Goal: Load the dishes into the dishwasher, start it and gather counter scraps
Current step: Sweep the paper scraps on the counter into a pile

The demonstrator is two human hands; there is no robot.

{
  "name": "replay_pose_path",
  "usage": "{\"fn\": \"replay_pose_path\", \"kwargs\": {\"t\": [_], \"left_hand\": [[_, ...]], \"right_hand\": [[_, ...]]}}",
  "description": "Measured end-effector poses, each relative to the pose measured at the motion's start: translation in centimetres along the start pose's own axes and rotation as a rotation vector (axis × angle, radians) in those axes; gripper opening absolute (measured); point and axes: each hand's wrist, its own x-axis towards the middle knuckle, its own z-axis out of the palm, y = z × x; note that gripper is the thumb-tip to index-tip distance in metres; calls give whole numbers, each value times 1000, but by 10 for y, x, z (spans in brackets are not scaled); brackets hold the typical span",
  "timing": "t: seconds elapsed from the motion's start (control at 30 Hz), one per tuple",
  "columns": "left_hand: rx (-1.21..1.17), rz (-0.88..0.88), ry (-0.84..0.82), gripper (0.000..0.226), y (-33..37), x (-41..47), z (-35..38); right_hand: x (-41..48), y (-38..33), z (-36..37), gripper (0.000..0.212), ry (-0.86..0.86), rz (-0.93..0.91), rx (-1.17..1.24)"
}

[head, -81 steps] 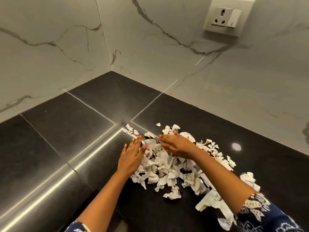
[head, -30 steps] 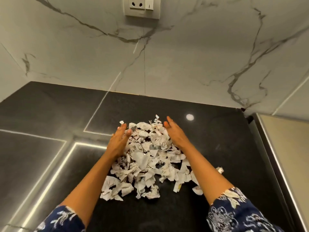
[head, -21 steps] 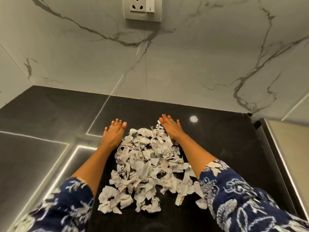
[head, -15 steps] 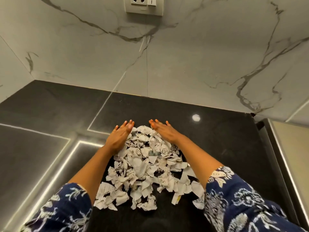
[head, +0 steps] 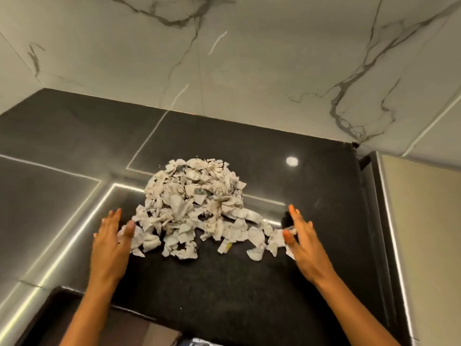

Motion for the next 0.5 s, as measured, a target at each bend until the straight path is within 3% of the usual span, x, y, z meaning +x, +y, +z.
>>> {"fn": "replay_pose_path", "kwargs": {"t": [0.2, 0.37, 0.5], "left_hand": [[241, 44, -15, 105, 48, -16, 57], [238, -45, 44, 105, 74, -8, 75], [16, -15, 68, 94, 78, -14, 67]], "right_hand": [[24, -37, 78, 97, 39, -141, -350], [72, -76, 119, 87, 3, -137, -316], [80, -90, 117, 78, 49, -175, -99]]}}
